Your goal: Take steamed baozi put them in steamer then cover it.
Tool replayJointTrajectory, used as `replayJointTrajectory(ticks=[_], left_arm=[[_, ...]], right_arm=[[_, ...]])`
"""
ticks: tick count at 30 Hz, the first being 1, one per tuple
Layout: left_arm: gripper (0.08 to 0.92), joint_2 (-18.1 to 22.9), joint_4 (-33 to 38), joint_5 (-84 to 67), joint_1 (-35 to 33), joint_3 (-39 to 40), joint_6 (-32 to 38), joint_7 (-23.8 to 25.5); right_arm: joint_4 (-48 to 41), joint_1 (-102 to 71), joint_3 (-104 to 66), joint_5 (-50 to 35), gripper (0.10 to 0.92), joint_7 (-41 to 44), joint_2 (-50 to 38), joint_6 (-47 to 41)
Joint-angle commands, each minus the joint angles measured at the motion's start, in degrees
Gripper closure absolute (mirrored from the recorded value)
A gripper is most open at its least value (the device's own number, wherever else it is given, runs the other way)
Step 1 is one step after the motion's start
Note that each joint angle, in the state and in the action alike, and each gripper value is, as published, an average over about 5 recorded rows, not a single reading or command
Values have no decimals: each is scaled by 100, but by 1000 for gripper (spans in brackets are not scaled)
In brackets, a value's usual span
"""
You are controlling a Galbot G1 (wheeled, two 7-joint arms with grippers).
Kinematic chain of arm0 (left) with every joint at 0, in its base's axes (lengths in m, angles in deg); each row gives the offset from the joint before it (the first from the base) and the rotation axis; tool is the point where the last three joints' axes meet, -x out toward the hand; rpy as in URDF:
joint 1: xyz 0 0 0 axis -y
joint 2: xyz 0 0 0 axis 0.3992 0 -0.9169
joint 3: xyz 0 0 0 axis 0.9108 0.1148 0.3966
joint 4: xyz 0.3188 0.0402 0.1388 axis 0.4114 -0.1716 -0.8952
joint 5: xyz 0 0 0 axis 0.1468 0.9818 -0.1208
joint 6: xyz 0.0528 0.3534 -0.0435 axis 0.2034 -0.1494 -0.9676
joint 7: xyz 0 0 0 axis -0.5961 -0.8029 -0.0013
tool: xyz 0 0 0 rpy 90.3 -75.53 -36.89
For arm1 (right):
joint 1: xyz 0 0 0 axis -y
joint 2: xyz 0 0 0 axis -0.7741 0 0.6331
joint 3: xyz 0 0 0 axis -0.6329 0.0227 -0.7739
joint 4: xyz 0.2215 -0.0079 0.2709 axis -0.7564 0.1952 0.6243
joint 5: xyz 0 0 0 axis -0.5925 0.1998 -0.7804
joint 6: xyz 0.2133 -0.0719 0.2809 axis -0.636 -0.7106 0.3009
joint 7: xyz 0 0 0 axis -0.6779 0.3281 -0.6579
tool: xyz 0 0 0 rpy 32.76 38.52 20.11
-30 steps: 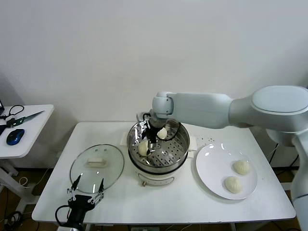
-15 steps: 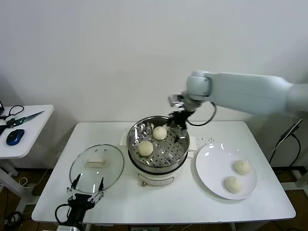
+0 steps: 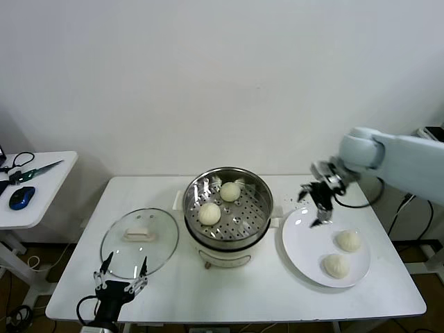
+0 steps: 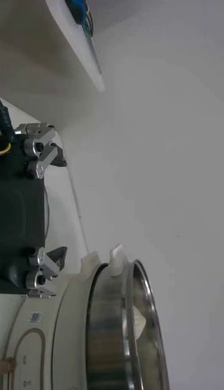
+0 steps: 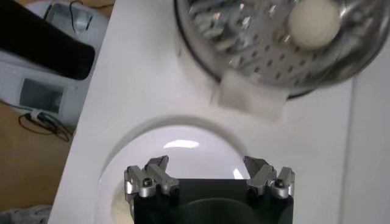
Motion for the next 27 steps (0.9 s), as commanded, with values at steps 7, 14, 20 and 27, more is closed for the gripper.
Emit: replayJointTrajectory(ticks=[7,14,20,27], left_arm=[[177,30,-29,24,-103,-67,19,-2],[177,69,-37,39,-93,-76,15,-3],[177,69,-87,38,-89,-109,24,-7],[177,69,-140,39,-72,-112,25,-8]], right_arm=[[-238,-2255,-1260,1444,203,56,-812,159],[-510,-2515,-1425,1526,203,64,-564,185],[-686,-2581,-1401,1567,203,74,-393,202],[-833,-2687,-1496,1566,203,64,-179,202]])
